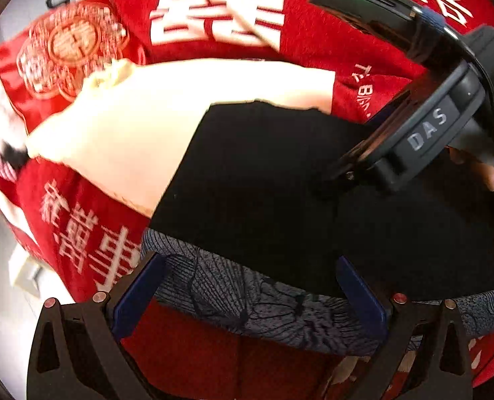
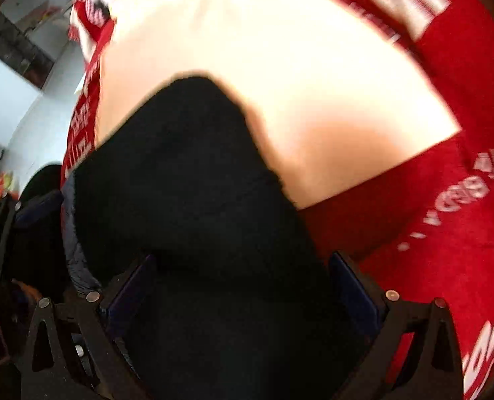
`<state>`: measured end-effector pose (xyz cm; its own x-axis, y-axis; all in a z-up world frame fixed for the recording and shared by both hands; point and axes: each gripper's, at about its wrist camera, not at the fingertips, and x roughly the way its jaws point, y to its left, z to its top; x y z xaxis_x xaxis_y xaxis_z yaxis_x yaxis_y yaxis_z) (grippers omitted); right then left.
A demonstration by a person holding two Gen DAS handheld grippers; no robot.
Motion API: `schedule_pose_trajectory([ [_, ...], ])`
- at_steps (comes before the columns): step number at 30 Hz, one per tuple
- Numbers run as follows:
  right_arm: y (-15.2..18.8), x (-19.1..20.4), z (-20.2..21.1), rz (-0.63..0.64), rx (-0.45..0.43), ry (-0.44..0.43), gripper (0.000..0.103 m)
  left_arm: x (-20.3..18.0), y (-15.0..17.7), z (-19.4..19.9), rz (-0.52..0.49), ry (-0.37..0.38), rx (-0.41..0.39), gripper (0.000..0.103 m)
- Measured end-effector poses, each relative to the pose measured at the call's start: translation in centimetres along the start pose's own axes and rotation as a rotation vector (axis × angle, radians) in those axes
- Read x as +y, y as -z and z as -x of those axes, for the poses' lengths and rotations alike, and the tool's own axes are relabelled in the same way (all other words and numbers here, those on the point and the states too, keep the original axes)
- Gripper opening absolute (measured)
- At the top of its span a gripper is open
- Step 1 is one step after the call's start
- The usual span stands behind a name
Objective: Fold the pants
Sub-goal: 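Grasp the folded pants with the right tool and lift it up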
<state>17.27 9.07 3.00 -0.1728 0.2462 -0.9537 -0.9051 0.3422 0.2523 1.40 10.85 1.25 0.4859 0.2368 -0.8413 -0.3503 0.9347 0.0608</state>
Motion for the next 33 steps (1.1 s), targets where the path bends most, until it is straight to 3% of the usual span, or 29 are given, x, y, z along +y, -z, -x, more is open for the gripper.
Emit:
schedule_pose_trajectory([
  [4,0.0,-0.8,-0.5,0.000,0.005,-0.097,0.097,1.2,-0.5,0.5,0.048,0.041,-0.021,0.103],
  [9,1.3,-0.4,1.2,0.007,-0.035,-0.091,0.073,3.2,-1.1,1.7,0.076,0.181,-0.025,0.103],
  [16,1.6,0.3,1.7,0.033,-0.055,-0.163,0.074,7.9,-3.1,1.5,0.101,0.456,0.001,0.103],
  [19,-0.4,-1.2,1.5,-0.013,-0.079,-0.254,0.080,9.2,-3.2,0.9,0.158,0.508,0.034,0.103],
  [22,-2.4,-1.2,0.5,0.003,-0.083,-0.281,0.079,9.9,-3.0,0.3,0.188,0.484,0.056,0.103],
  [25,-2.9,-0.2,0.4,0.069,-0.050,-0.235,0.060,10.4,-3.2,-0.3,0.203,0.489,0.073,0.103],
  [26,-2.7,0.2,1.2,0.094,-0.062,-0.198,0.038,10.6,-3.3,-0.3,0.200,0.498,0.070,0.103],
  [27,-2.1,0.8,2.5,0.131,-0.090,-0.158,0.027,10.8,-3.5,-0.2,0.190,0.516,0.059,0.103],
  [29,-0.7,1.3,4.7,0.160,-0.144,-0.149,0.021,11.1,-3.8,0.0,0.163,0.557,0.037,0.103],
  [33,1.7,4.0,8.1,0.226,-0.219,-0.104,0.019,11.3,-4.4,0.3,0.078,0.636,-0.018,0.103],
])
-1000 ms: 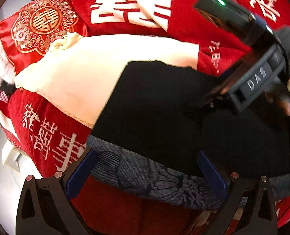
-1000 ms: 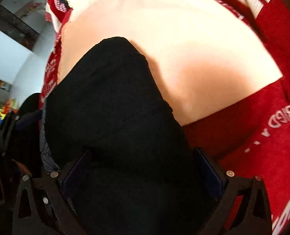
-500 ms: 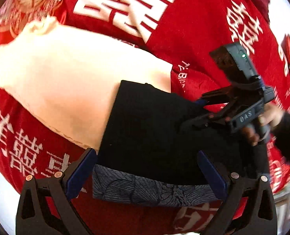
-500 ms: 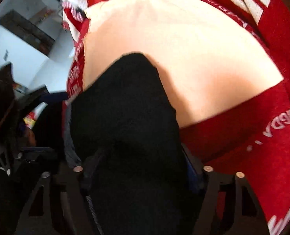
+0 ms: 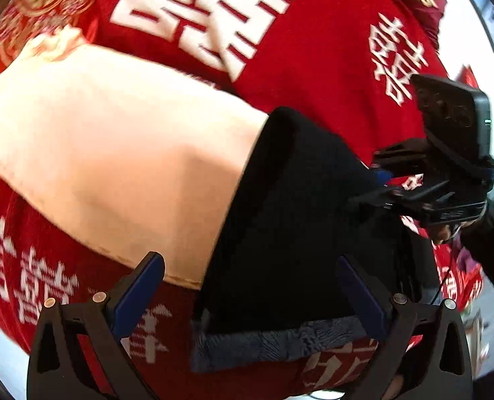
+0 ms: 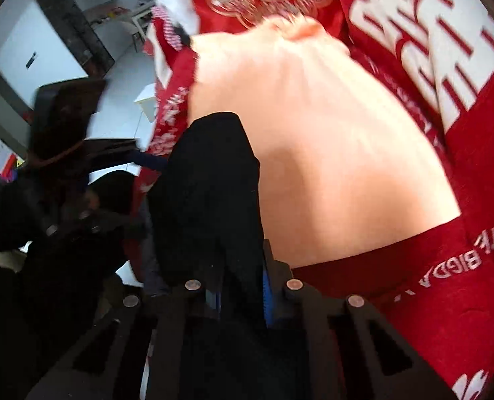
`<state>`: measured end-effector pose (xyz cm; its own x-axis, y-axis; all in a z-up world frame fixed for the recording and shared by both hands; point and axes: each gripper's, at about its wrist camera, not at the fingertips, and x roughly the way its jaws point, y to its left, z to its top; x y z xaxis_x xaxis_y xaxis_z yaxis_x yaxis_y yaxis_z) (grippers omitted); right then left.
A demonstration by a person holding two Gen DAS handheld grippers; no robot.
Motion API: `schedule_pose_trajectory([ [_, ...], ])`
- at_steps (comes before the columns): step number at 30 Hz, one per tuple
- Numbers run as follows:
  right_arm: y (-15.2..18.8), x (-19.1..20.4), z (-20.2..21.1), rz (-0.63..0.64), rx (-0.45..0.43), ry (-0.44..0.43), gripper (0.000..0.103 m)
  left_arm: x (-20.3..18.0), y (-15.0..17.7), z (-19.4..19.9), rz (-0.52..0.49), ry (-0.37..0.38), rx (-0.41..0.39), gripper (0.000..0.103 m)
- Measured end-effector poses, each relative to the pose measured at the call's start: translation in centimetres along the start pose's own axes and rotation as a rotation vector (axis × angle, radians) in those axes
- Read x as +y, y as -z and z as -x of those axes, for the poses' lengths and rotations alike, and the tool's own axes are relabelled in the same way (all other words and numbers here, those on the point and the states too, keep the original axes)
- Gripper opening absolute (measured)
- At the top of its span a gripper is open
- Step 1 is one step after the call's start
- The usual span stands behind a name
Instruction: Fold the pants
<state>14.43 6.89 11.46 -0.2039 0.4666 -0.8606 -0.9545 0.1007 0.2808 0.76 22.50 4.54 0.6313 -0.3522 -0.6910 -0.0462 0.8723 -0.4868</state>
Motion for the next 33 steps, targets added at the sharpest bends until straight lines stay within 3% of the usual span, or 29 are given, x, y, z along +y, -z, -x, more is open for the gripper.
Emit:
schedule_pose_trajectory([
  [3,0.3,1.7,1.3,0.034,-0.024,0.027,0.019,0.2,-0.3,-0.4,-0.032,0.066,0.001,0.103],
  [5,0.9,2.1,1.8,0.039,-0.035,0.033,0.019,0.2,-0.4,-0.1,-0.030,0.036,-0.059,0.103],
  [6,1.2,2.1,1.8,0.032,-0.038,0.035,0.019,0.2,-0.5,-0.2,-0.025,0.055,-0.056,0.103],
  [14,1.2,3.1,2.0,0.058,-0.048,0.055,0.019,0.3,-1.3,-2.3,-0.050,0.187,0.053,0.103],
  [17,1.4,3.5,2.2,0.069,-0.058,0.052,0.019,-0.7,-1.6,-4.0,-0.117,0.228,0.144,0.103],
  [18,1.5,3.6,2.3,0.071,-0.060,0.049,0.019,-1.6,-1.7,-4.6,-0.156,0.227,0.174,0.095],
  [19,1.6,3.6,2.3,0.071,-0.061,0.051,0.019,-2.5,-1.5,-4.8,-0.202,0.217,0.183,0.077],
  [20,1.6,3.5,2.2,0.072,-0.059,0.054,0.019,-3.4,-1.4,-4.9,-0.257,0.221,0.205,0.033],
  [23,1.8,3.3,1.9,0.069,-0.044,0.086,0.019,-5.5,-0.8,-4.8,-0.340,0.140,0.222,0.029],
  [25,1.7,3.0,2.1,0.040,-0.058,0.104,0.024,-6.5,-0.5,-4.5,-0.349,0.102,0.218,0.027],
  [27,1.6,2.5,2.7,-0.017,-0.069,0.137,0.037,-7.4,-0.3,-4.2,-0.351,0.066,0.223,0.026],
  [29,2.0,2.2,4.8,-0.084,-0.132,0.178,0.045,-8.6,-0.1,-4.1,-0.362,0.034,0.228,0.026],
  [33,5.7,2.7,10.1,-0.178,-0.209,0.284,0.080,-11.0,0.2,-3.2,-0.399,-0.006,0.215,0.026],
])
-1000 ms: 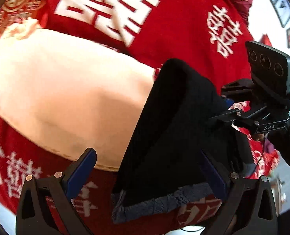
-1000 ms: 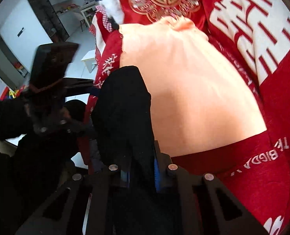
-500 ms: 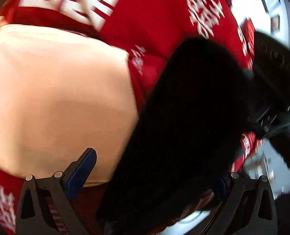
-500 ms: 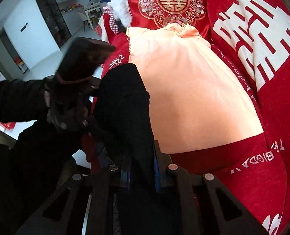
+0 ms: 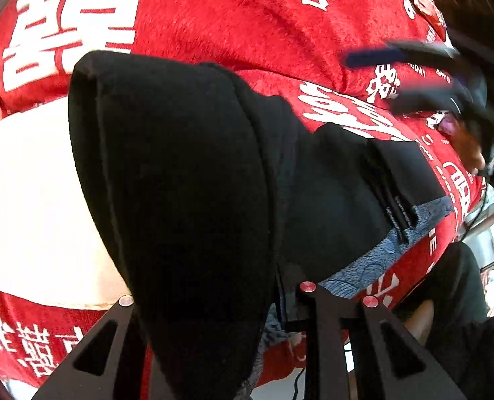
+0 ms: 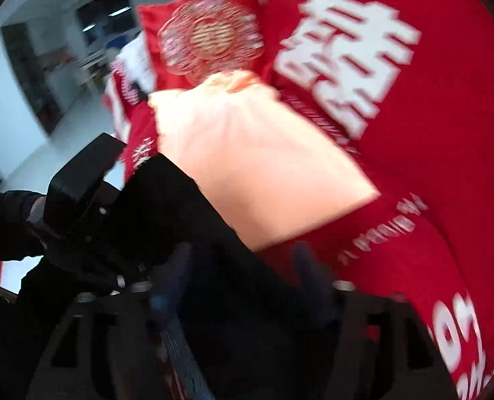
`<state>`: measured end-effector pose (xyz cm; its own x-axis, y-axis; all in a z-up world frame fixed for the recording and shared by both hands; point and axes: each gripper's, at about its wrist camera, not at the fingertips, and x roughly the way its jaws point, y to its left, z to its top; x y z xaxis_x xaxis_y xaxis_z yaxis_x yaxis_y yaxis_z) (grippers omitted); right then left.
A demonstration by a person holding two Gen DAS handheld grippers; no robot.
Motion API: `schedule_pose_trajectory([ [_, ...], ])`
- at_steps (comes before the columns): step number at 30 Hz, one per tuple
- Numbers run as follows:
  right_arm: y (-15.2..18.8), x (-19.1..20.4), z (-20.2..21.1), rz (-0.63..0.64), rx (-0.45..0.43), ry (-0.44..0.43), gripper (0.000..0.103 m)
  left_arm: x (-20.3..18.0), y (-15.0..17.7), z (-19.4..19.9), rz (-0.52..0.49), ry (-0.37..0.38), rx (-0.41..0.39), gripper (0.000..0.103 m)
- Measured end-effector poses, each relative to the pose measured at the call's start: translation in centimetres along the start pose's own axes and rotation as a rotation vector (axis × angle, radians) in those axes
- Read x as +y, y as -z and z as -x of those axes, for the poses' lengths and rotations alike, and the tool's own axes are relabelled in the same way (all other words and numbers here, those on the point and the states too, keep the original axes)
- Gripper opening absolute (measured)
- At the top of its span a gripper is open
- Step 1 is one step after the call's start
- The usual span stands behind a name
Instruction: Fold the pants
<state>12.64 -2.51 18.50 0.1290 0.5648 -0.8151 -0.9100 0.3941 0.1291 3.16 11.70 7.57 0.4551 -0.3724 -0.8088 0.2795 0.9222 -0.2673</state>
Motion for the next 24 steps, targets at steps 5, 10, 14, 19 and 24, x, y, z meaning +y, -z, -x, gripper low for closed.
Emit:
schedule_pose_trajectory([
  [5,9.0,-0.4,3.9,0.006,0.146,0.123,0.080,-3.0,-1.6,1.3,-0.024,-0.030,0.009,0.024],
  [10,16.1,-2.1,0.9,-0.111,0.258,0.154,0.080,-6.4,-4.1,2.1,-0.042,-0.032,0.017,0.024],
  [14,17.1,-1.9,-1.0,-0.115,0.226,0.186,0.088,-8.6,-5.9,3.1,-0.020,0.001,0.033,0.024],
  [19,17.5,-2.4,5.6,-0.193,0.043,0.232,0.088,-12.9,-9.0,2.8,-0.010,0.055,0.065,0.024],
  [24,20.3,-3.8,10.3,-0.338,-0.069,0.299,0.088,-18.4,-11.3,0.8,-0.061,0.066,0.106,0.024],
])
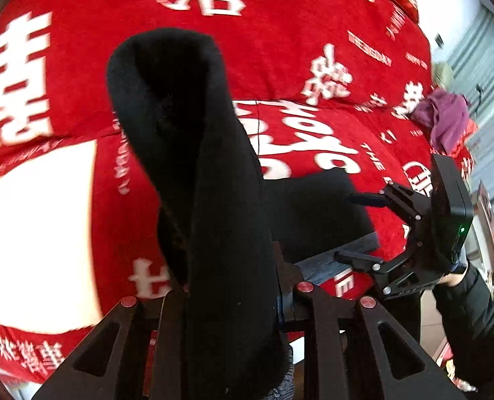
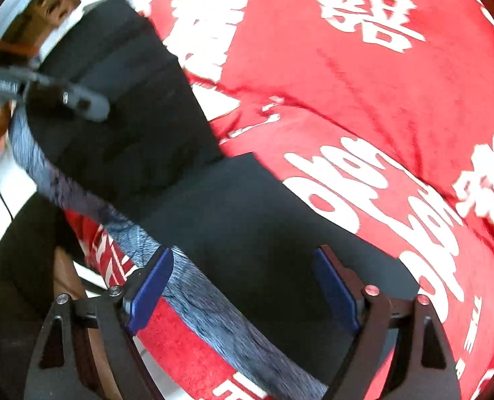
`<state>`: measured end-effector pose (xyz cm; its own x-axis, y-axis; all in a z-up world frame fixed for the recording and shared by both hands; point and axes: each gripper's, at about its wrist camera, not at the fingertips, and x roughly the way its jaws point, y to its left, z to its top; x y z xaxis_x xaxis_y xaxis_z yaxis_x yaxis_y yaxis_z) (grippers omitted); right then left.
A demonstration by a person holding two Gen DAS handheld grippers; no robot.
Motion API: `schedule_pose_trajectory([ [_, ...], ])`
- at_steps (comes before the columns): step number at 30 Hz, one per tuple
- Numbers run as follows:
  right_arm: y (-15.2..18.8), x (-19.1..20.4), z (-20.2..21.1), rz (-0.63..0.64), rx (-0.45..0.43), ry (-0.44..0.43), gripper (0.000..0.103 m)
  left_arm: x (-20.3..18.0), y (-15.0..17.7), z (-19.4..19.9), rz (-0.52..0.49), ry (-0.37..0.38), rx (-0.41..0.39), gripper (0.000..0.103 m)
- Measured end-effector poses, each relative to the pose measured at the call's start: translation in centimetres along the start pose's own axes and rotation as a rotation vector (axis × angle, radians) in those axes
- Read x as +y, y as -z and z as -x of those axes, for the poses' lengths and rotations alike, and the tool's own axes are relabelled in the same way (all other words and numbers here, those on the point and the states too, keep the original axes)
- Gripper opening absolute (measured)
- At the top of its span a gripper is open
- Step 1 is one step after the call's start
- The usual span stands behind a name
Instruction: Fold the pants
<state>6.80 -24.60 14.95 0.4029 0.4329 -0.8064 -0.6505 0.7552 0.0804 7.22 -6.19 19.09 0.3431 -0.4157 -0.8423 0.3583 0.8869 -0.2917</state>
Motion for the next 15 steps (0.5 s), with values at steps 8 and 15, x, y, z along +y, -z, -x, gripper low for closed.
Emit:
schedule_pose_trajectory([
  [8,4.5,-2.5,1.2,-0.157,-0.028,0.048,0.088,-7.5,-4.2,-8.0,0.021,0.004,0.112,0.024],
  [15,9.0,-5.2,3.2,-0.292,-0.057,0.068,0.088,-13.0,-5.1,-16.0,-0.027,-0.075,0.200,0.024],
])
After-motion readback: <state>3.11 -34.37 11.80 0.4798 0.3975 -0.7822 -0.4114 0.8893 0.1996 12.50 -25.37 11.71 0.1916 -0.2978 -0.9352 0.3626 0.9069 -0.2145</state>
